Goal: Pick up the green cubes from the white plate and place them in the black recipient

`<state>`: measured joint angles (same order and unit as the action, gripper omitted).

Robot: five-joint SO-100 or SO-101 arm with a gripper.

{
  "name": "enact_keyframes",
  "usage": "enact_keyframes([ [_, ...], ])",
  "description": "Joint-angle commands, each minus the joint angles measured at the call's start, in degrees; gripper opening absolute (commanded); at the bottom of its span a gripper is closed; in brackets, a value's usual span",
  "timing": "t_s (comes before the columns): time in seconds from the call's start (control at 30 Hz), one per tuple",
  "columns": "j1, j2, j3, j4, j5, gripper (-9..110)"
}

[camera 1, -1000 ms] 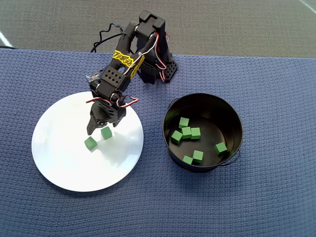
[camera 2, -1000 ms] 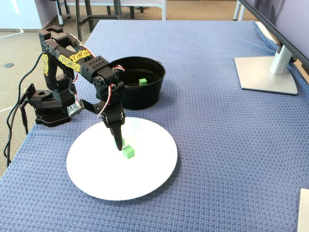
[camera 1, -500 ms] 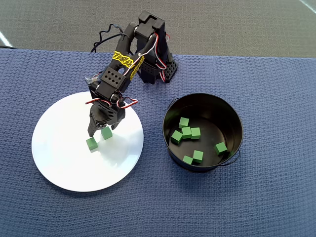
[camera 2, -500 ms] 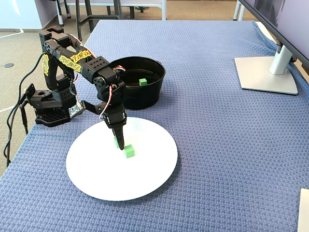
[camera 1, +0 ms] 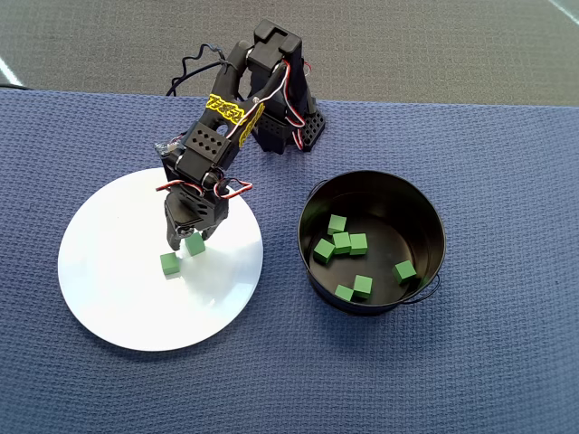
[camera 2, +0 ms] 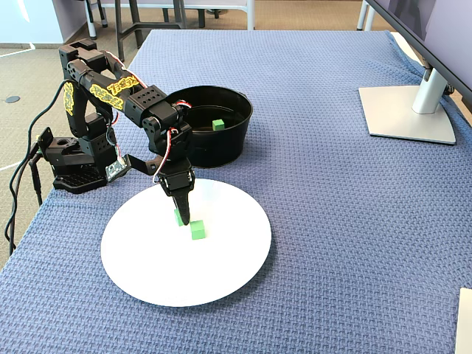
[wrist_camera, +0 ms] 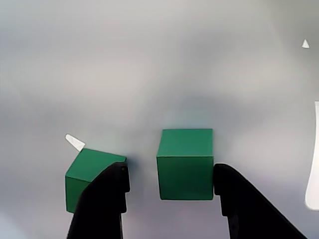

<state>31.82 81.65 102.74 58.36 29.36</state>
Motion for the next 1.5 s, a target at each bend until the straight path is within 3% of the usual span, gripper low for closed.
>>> enact_keyframes([
  [0.0,1.05,0.26,-1.49,-0.09,-0.44,10],
  [0.4,1.85,0.35,-2.81,1.05,0.97,0],
  [0.8,-3.16,26.46,-14.59,23.38,2.11,0],
  [0.97,-13.97,37.62,-16.26,25.93,2.20,0],
  [1.17,-36.30,45.09,-8.96,21.53,4.22,0],
  [1.3,-46.32,41.66,-5.98,18.37,7.56,0],
  [1.47,-49.75,31.82,-5.10,16.17,6.24,0],
])
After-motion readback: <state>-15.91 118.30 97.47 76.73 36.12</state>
